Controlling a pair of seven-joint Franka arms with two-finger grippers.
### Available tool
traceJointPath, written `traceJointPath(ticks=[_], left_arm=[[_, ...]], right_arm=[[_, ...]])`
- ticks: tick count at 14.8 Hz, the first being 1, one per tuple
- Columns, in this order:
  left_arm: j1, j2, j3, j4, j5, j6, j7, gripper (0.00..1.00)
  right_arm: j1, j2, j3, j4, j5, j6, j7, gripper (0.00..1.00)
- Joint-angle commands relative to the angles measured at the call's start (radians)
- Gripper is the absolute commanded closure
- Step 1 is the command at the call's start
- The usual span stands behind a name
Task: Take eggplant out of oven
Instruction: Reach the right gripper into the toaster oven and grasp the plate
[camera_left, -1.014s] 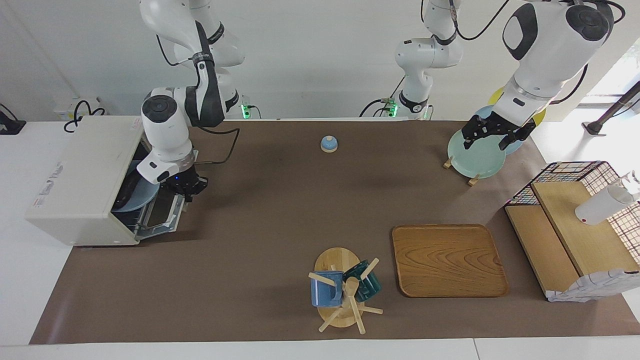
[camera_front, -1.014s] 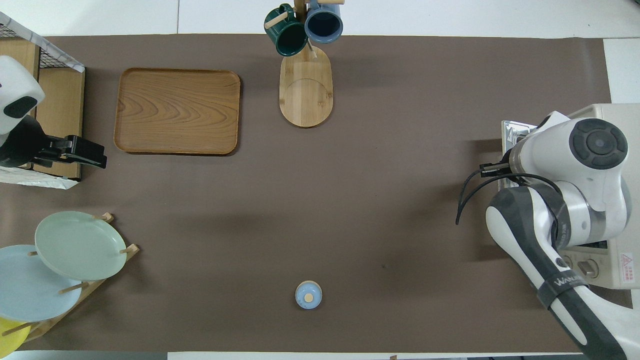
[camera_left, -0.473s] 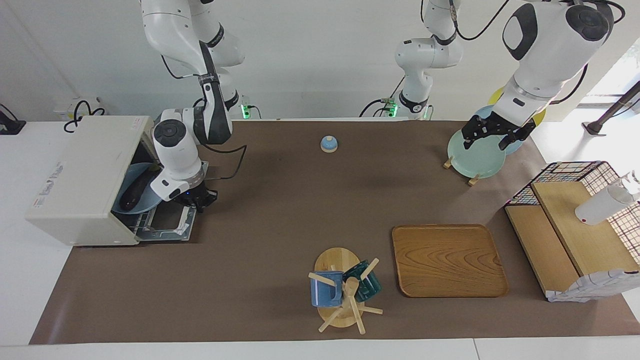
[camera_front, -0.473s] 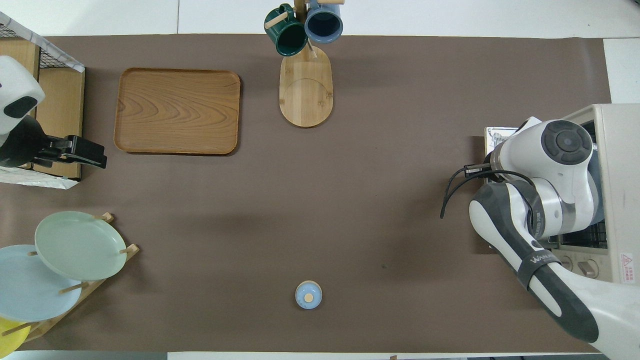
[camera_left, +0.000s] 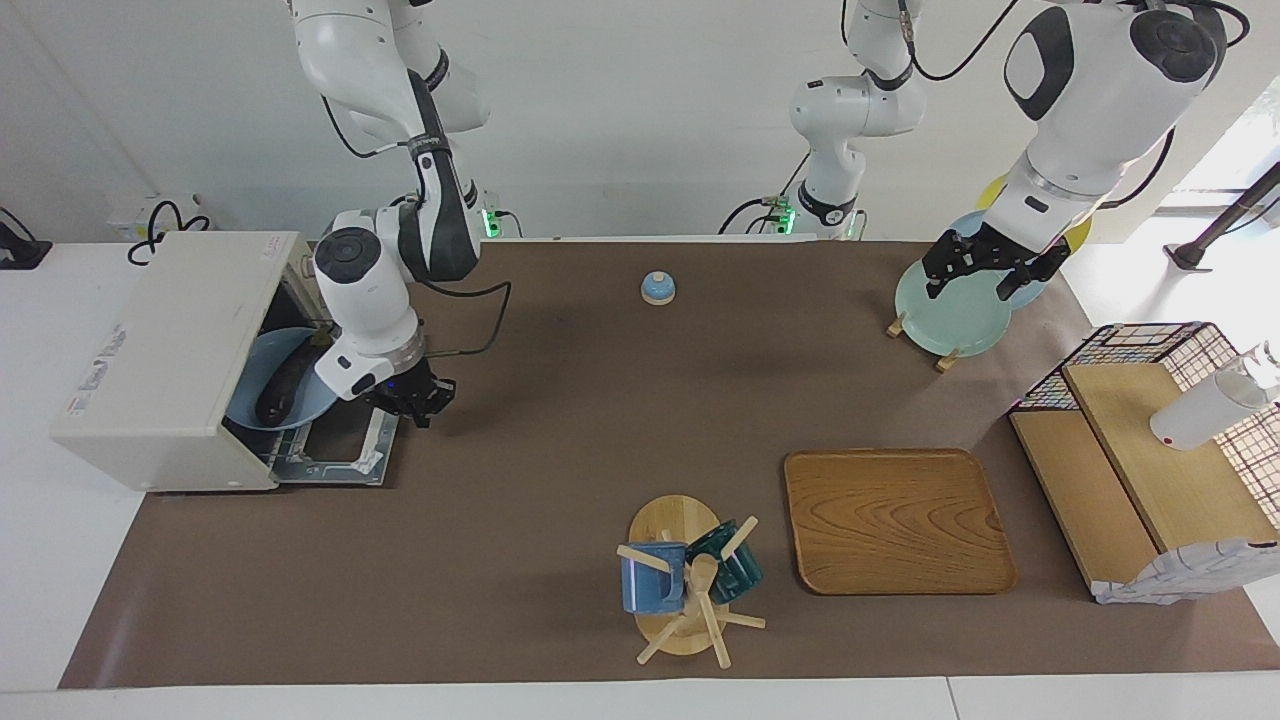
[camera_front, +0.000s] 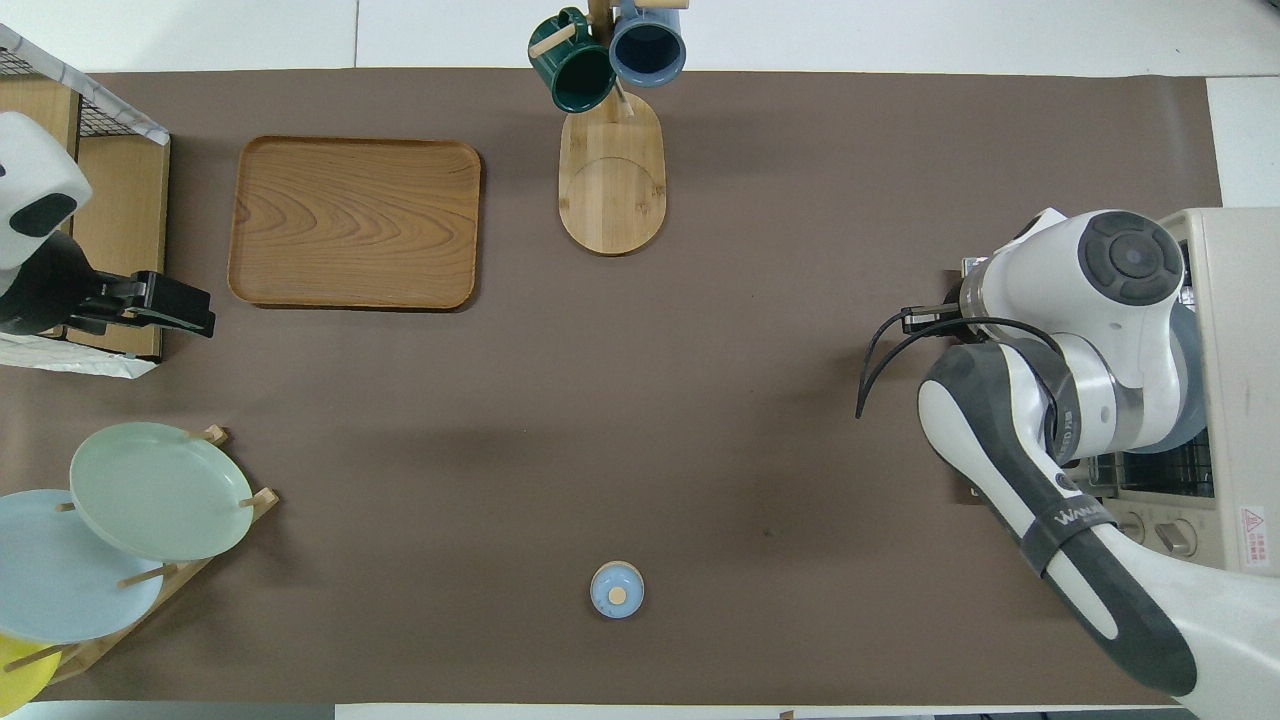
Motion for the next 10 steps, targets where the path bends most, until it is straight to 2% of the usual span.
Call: traceJointPath(ticks=[1, 4, 10], left_arm=[[0.007, -0.013, -0.003, -0.001, 0.013, -0.017, 0.007, 0.0], [0.009, -0.013, -0.003, -0.001, 0.013, -0.011, 0.004, 0.0], [0.009, -0.013, -0.003, -0.001, 0.013, -0.011, 0.004, 0.0]], right_arm=[[-0.017, -0.038, -0.011, 0.046, -0.03, -0.138, 0.005, 0.69], [-0.063, -0.078, -0.01, 0.045, -0.182, -0.231, 0.005, 0.68], [-0.155, -0.104, -0.008, -0.038, -0.185, -0.164, -0.057, 0.68]])
